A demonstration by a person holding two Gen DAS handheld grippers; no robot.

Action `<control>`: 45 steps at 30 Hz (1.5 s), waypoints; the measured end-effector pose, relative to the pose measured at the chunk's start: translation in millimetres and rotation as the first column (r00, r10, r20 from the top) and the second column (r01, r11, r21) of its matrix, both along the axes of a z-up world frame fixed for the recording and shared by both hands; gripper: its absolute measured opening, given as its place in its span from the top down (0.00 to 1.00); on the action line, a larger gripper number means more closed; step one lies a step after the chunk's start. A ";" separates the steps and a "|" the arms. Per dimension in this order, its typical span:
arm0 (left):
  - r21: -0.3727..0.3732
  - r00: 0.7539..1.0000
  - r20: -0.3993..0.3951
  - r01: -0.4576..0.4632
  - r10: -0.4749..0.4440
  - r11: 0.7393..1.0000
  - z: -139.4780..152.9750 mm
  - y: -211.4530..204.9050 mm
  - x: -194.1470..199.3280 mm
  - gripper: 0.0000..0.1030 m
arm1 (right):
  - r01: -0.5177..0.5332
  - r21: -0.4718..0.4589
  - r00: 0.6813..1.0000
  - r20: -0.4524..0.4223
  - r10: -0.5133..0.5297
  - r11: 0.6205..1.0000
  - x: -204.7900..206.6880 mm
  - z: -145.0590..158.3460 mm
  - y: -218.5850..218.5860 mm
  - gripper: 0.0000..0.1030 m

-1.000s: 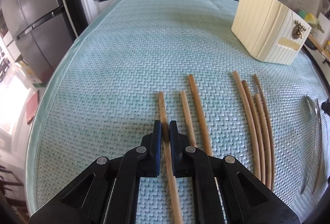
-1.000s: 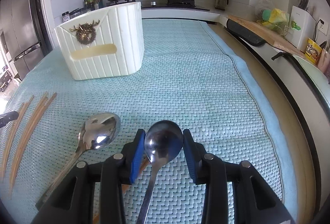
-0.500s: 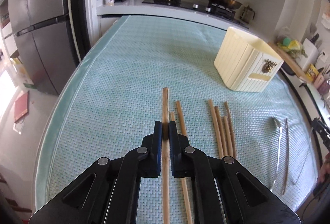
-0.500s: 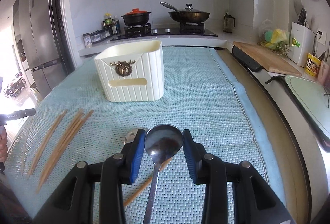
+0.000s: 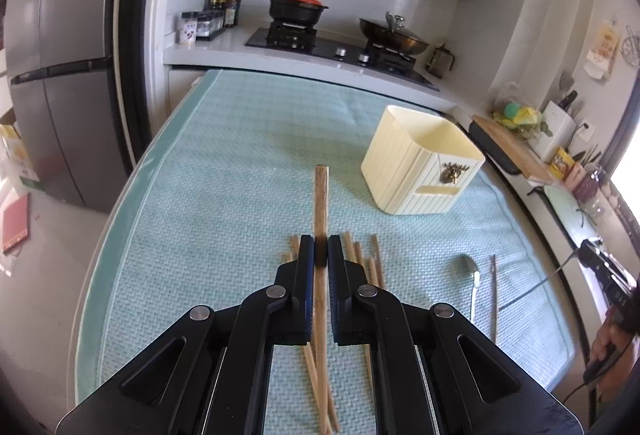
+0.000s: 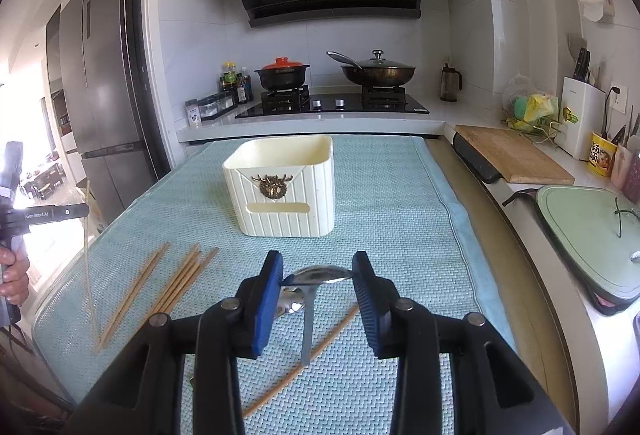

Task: Organize utensils
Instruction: 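Grasp one wooden chopstick with the left tool while the right tool grasps a steel spoon, then lower the chopstick into the cream holder with the left tool while the right tool drops the spoon in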

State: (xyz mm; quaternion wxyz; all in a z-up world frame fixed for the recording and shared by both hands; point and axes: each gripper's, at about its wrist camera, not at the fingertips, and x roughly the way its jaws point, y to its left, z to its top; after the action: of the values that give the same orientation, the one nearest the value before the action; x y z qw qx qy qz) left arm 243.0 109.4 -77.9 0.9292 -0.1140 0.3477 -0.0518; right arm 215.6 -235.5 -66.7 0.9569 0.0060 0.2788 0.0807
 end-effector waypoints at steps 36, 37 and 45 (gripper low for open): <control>-0.081 0.972 0.192 0.154 -0.136 0.985 160.9 -39.3 135.3 0.96 | -0.168 0.023 0.977 0.138 0.164 0.985 163.7 147.9 35.4 0.65; -0.078 0.971 0.199 0.151 -0.133 0.985 162.6 -43.5 143.1 0.96 | -0.170 0.021 0.976 0.140 0.166 0.985 172.6 149.1 38.4 0.65; -0.055 0.983 0.106 0.157 -0.150 0.986 121.6 -85.3 216.7 0.96 | -0.158 0.046 0.987 0.003 0.159 0.986 255.8 106.0 52.9 0.65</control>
State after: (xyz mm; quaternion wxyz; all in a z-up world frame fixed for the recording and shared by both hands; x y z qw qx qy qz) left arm 459.7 24.0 43.7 0.9348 -0.1134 0.3061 -0.1400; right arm 471.4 -182.7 39.3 0.9470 0.0057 0.2769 0.1629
